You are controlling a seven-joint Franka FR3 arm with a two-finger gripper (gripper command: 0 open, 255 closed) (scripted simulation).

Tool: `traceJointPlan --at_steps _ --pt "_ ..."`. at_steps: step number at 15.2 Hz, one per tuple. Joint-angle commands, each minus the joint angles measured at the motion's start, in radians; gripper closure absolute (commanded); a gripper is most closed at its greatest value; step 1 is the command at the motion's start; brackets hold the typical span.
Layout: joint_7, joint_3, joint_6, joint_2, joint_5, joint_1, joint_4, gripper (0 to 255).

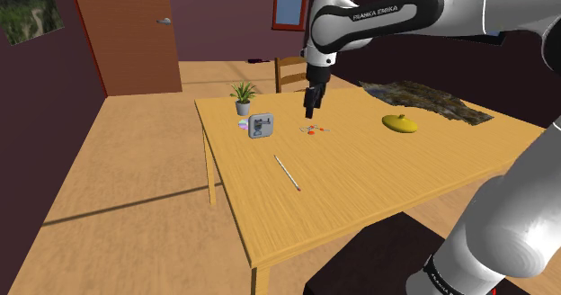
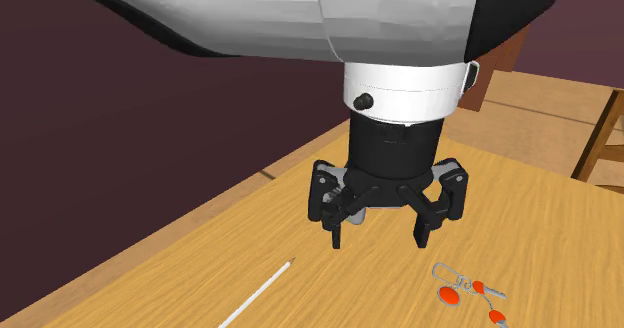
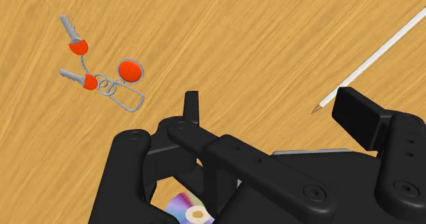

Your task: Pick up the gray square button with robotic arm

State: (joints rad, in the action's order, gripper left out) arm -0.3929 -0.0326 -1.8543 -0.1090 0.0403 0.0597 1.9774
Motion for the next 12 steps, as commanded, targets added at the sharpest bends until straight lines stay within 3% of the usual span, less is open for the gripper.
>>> traceJointPlan --at_steps 1,11,12 --pt "-0.05 0.004 -0.007 0.089 0.007 0.008 -0.076 0" --pt "-0.27 0.044 0.051 0.503 0.056 0.038 -0.529 0" --pt "-0.269 0.043 0.038 0.504 0.057 0.038 -0.518 0"
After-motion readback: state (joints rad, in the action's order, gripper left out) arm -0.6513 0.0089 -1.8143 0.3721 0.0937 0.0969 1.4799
